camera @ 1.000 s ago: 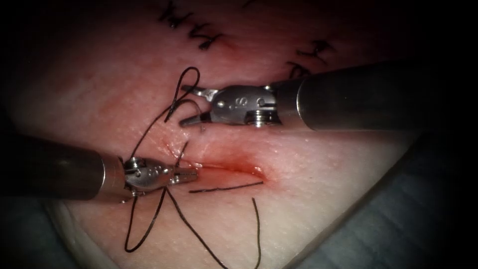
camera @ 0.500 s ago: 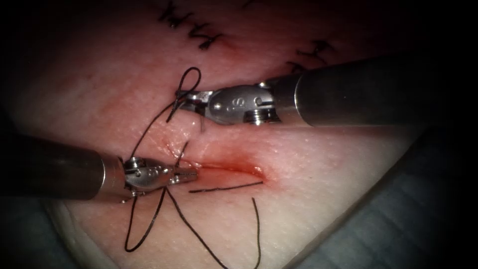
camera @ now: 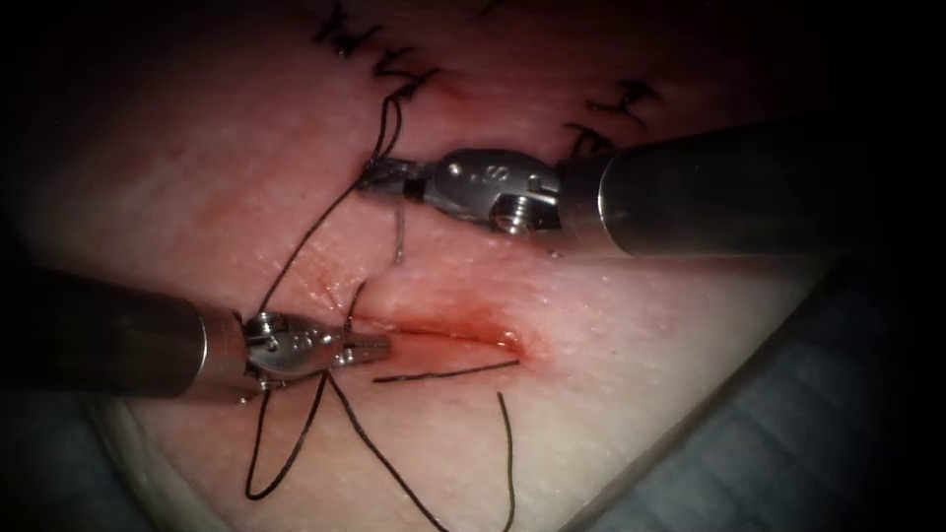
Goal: Wound Closure
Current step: Regrasp the needle with the right tool and throw it through the top of the skin
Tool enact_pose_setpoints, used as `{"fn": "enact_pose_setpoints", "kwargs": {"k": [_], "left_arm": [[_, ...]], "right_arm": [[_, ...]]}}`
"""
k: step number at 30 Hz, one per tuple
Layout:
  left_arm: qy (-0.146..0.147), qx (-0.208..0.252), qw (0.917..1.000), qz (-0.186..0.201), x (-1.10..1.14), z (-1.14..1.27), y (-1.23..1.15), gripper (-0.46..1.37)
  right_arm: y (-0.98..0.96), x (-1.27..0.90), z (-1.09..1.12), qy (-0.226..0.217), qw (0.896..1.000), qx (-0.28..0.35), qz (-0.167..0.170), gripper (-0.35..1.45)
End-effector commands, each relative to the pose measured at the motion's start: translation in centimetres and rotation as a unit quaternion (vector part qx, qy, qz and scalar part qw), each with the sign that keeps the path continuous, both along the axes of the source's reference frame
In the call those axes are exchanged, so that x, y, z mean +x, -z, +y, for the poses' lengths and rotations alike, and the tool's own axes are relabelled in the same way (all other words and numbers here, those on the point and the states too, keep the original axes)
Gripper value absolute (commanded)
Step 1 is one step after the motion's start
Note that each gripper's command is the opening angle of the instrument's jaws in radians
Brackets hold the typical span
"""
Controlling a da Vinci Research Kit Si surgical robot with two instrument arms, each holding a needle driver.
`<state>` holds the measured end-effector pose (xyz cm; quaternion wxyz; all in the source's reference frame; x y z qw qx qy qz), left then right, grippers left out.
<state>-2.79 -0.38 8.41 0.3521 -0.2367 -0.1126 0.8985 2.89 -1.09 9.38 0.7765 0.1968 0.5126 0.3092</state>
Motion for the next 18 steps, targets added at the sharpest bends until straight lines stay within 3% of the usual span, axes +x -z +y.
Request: {"fn": "enact_pose_setpoints", "kwargs": {"k": [1, 8, 18], "left_arm": [[-0.004, 0.002, 1.0, -0.004, 0.01, 0.0, 0.0, -0.35], [-0.005, 0.0, 1.0, -0.003, 0.06, 0.0, 0.01, -0.35], [-0.002, 0.001, 1.0, -0.004, 0.06, 0.01, 0.01, -0.35]], "right_arm": [[0.0, 0.02, -0.01, -0.005, 1.0, 0.023, 0.002, -0.35], [-0.3, -0.09, -0.11, -0.016, 0.987, 0.159, 0.02, -0.35], [-0.31, -0.1, -0.38, -0.039, 0.965, 0.259, 0.029, -0.35]]}}
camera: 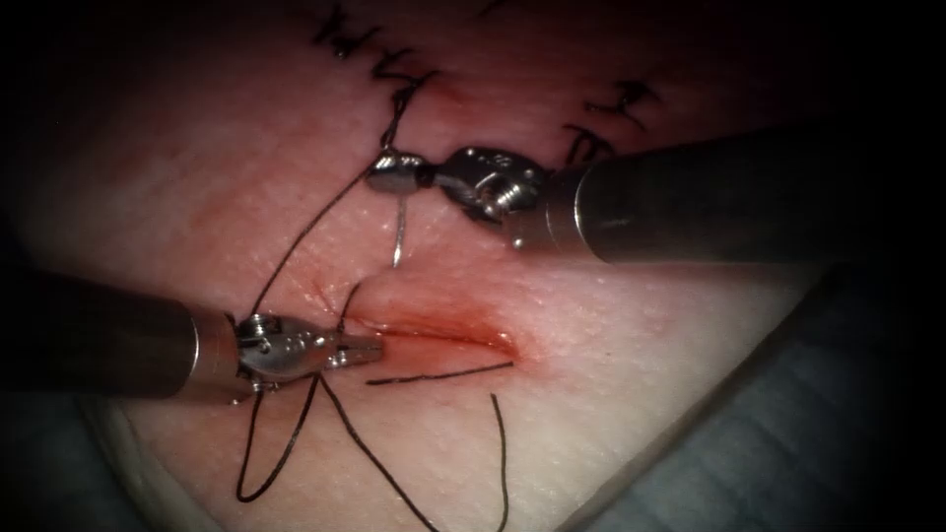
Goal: Wound Closure
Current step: Regrasp the needle with the right tool and throw it through the top of the skin
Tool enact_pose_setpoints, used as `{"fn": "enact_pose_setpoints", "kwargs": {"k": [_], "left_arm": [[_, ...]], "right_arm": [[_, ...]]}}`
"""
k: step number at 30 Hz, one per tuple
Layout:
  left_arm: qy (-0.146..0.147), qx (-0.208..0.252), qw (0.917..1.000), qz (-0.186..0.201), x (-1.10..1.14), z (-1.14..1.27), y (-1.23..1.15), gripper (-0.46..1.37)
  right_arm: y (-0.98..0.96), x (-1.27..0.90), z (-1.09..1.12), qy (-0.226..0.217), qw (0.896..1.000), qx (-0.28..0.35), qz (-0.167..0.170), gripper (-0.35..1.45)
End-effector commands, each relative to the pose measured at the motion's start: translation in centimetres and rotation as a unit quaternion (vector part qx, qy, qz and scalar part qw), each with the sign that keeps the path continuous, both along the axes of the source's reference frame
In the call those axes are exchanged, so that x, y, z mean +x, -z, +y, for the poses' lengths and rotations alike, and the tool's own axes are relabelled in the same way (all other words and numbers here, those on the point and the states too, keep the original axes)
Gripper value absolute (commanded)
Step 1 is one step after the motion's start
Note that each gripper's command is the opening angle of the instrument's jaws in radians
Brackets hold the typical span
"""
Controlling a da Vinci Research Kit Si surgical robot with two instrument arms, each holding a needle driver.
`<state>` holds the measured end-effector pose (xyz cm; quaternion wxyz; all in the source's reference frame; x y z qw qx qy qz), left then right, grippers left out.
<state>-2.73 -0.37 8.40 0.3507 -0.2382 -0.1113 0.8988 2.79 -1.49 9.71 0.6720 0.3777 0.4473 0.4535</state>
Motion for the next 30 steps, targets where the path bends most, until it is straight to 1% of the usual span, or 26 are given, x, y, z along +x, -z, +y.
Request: {"fn": "enact_pose_setpoints", "kwargs": {"k": [1, 5, 7, 9, 10, 12, 17, 22, 24, 30], "left_arm": [[-0.001, 0.003, 1.0, -0.003, 0.0, 0.0, 0.0, -0.35], [0.0, 0.002, 1.0, -0.004, 0.0, 0.02, -0.01, -0.35], [0.001, 0.001, 1.0, -0.005, -0.01, 0.02, -0.01, -0.35], [0.001, 0.001, 1.0, -0.004, -0.01, 0.04, -0.01, -0.35], [0.002, 0.001, 1.0, -0.004, -0.02, 0.04, -0.01, -0.35], [0.002, 0.0, 1.0, -0.005, -0.02, 0.05, -0.01, -0.35], [0.003, 0.0, 1.0, -0.006, -0.02, 0.06, -0.01, -0.35], [0.002, 0.0, 1.0, -0.006, -0.02, 0.07, -0.02, -0.35], [0.003, -0.001, 1.0, -0.006, -0.02, 0.07, -0.02, -0.35], [0.004, -0.003, 1.0, -0.008, -0.02, 0.09, -0.03, -0.35]], "right_arm": [[0.04, 0.01, -0.01, 0.0, 1.0, 0.01, -0.002, -0.35], [0.12, 0.03, -0.09, -0.008, 0.999, 0.04, -0.008, -0.35], [0.13, 0.03, -0.1, -0.011, 0.999, 0.048, -0.012, -0.35], [0.14, 0.03, -0.14, -0.014, 0.997, 0.071, -0.019, -0.35], [0.14, 0.03, -0.18, -0.023, 0.995, 0.095, -0.021, -0.35], [0.13, 0.04, -0.22, -0.022, 0.994, 0.105, -0.025, -0.35], [0.06, 0.12, -0.45, -0.024, 0.989, 0.145, -0.03, -0.35], [0.02, 0.17, -0.64, -0.019, 0.986, 0.162, -0.038, -0.35], [0.02, 0.17, -0.67, -0.017, 0.986, 0.164, -0.037, -0.35], [0.11, 0.21, -0.8, -0.012, 0.983, 0.178, -0.04, -0.35]]}}
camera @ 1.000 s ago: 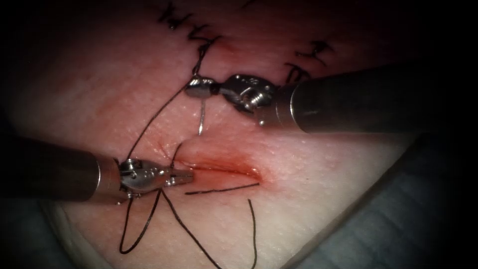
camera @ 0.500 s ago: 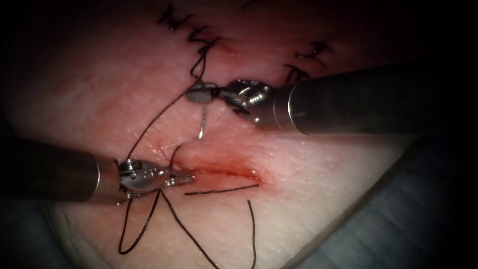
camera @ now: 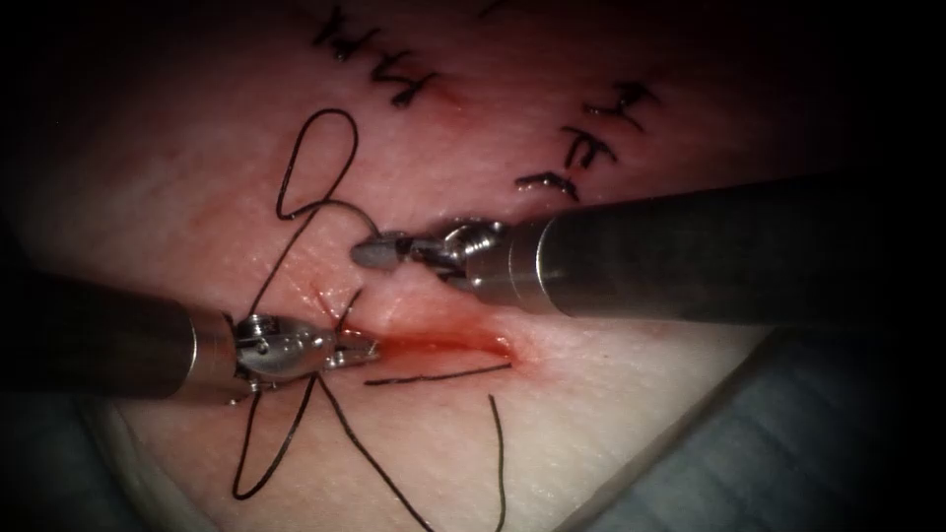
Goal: Wound Closure
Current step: Regrasp the needle with the right tool and throw it through the top of the skin
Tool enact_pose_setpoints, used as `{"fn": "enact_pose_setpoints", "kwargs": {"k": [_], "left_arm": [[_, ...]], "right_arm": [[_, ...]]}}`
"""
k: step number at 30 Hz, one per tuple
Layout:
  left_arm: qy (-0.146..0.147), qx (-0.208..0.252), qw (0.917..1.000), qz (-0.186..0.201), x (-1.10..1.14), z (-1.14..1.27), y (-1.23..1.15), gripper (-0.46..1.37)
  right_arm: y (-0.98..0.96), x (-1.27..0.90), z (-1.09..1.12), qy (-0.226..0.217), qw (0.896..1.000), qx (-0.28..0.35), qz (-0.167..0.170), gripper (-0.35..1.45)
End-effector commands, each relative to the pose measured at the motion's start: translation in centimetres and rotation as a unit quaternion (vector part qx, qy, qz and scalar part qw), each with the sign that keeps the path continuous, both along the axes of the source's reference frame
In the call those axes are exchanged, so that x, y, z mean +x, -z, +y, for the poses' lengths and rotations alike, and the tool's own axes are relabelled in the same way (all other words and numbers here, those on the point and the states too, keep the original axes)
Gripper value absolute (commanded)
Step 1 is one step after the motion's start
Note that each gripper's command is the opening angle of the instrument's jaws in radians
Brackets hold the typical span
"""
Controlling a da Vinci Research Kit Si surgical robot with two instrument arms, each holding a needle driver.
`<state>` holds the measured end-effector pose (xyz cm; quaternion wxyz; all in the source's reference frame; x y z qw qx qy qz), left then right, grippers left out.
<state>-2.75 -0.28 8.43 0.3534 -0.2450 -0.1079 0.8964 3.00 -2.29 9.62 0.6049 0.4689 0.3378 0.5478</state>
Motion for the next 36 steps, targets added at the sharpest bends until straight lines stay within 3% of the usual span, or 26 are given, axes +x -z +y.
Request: {"fn": "enact_pose_setpoints", "kwargs": {"k": [1, 7, 9, 12, 13, 15, 16, 17, 18, 20, 21, 23, 25, 26, 27, 33, 36], "left_arm": [[-0.001, 0.002, 1.0, -0.003, 0.0, 0.0, 0.0, -0.35], [-0.001, 0.002, 1.0, -0.003, 0.0, -0.01, 0.01, -0.35], [-0.001, 0.002, 1.0, -0.003, 0.0, -0.02, 0.02, -0.35], [-0.001, 0.002, 1.0, -0.003, 0.0, -0.02, 0.02, -0.35], [-0.001, 0.002, 1.0, -0.003, 0.0, -0.02, 0.02, -0.35], [-0.001, 0.002, 1.0, -0.003, 0.01, -0.03, 0.02, -0.35], [-0.002, 0.002, 1.0, -0.003, 0.02, -0.03, 0.02, -0.35], [-0.002, 0.002, 1.0, -0.003, 0.03, -0.03, 0.02, -0.35], [-0.003, 0.002, 1.0, -0.004, 0.05, -0.03, 0.02, -0.35], [-0.004, 0.002, 1.0, -0.004, 0.08, -0.04, 0.03, -0.35], [-0.004, 0.001, 1.0, -0.004, 0.11, -0.04, 0.03, -0.35], [-0.004, 0.0, 1.0, -0.004, 0.14, -0.05, 0.03, -0.35], [-0.004, 0.001, 1.0, -0.004, 0.2, -0.06, 0.04, -0.35], [-0.001, 0.001, 1.0, -0.003, 0.2, -0.06, 0.04, -0.35], [-0.001, 0.0, 1.0, -0.003, 0.24, -0.06, 0.03, -0.35], [0.002, 0.001, 1.0, -0.003, 0.33, -0.06, 0.02, -0.35], [0.005, 0.001, 1.0, -0.004, 0.33, -0.06, -0.01, -0.35]], "right_arm": [[0.03, 0.0, 0.0, -0.001, 1.0, 0.002, -0.002, -0.35], [0.07, -0.06, 0.18, -0.041, 0.999, -0.008, 0.009, -0.35], [0.05, -0.12, 0.35, -0.07, 0.996, -0.054, 0.016, -0.35], [0.0, -0.19, 0.49, -0.068, 0.992, -0.105, 0.019, -0.35], [-0.04, -0.22, 0.55, -0.066, 0.989, -0.131, 0.02, 0.27], [-0.1, -0.24, 0.62, -0.054, 0.982, -0.182, 0.024, 0.84], [-0.16, -0.26, 0.68, -0.036, 0.971, -0.236, 0.026, 0.95], [-0.18, -0.28, 0.71, -0.027, 0.965, -0.26, 0.026, 0.99], [-0.22, -0.29, 0.74, -0.012, 0.953, -0.303, 0.027, 1.0], [-0.25, -0.32, 0.78, 0.004, 0.938, -0.345, 0.028, 1.01], [-0.27, -0.33, 0.81, 0.014, 0.925, -0.379, 0.03, 0.97], [-0.28, -0.35, 0.84, 0.02, 0.913, -0.405, 0.032, 0.97], [-0.26, -0.38, 0.95, 0.042, 0.888, -0.456, 0.033, 1.05], [-0.25, -0.39, 0.96, 0.045, 0.885, -0.463, 0.034, 1.06], [-0.22, -0.41, 1.0, 0.054, 0.872, -0.485, 0.036, 1.11], [0.1, -0.28, 0.96, 0.074, 0.841, -0.534, 0.04, 1.07], [0.36, -0.1, 0.87, 0.094, 0.811, -0.577, 0.025, 1.04]]}}
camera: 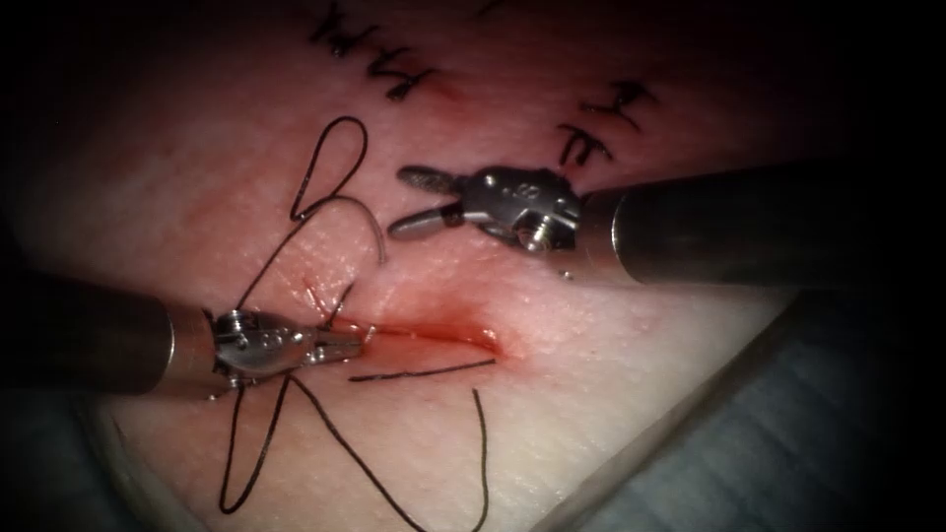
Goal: Wound Closure
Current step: Regrasp the needle with the right tool and throw it through the top of the skin
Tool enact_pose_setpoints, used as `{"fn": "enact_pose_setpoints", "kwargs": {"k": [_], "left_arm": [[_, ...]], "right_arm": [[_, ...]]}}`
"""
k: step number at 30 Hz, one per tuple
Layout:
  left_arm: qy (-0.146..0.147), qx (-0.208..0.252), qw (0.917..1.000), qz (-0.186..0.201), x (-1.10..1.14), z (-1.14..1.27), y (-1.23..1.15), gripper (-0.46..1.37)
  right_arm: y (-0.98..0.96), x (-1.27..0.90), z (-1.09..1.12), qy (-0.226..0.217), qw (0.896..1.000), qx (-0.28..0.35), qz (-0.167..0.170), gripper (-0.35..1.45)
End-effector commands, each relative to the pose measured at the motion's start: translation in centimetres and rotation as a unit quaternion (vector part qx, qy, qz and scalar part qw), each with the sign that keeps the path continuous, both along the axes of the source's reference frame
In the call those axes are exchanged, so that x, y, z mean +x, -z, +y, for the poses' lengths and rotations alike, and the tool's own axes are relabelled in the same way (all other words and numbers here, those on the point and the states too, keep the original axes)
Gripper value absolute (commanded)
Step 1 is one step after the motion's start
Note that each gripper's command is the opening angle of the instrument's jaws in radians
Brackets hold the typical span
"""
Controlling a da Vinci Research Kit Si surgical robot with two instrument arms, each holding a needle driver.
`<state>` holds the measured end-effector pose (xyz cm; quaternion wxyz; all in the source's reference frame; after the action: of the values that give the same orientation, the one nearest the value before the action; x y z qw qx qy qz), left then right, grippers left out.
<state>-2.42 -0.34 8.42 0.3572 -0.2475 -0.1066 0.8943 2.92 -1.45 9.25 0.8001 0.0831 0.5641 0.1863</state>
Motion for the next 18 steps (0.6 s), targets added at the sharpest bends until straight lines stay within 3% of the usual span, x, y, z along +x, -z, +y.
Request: {"fn": "enact_pose_setpoints", "kwargs": {"k": [1, 6, 13, 18], "left_arm": [[0.0, 0.002, 1.0, -0.002, -0.01, 0.0, -0.02, -0.35], [0.002, 0.001, 1.0, -0.002, -0.01, -0.02, -0.08, -0.35], [0.002, 0.008, 1.0, 0.001, 0.0, -0.11, -0.35, -0.35], [0.002, 0.012, 0.9999, 0.004, 0.0, -0.13, -0.4, -0.35]], "right_arm": [[0.05, 0.04, 0.02, 0.004, 1.0, -0.02, -0.013, 1.04], [0.2, 0.23, 0.02, 0.027, 0.998, -0.057, -0.031, 1.02], [0.15, 0.3, 0.02, 0.041, 0.993, -0.093, -0.067, 1.03], [0.11, 0.33, -0.06, 0.066, 0.986, -0.11, -0.104, 1.02]]}}
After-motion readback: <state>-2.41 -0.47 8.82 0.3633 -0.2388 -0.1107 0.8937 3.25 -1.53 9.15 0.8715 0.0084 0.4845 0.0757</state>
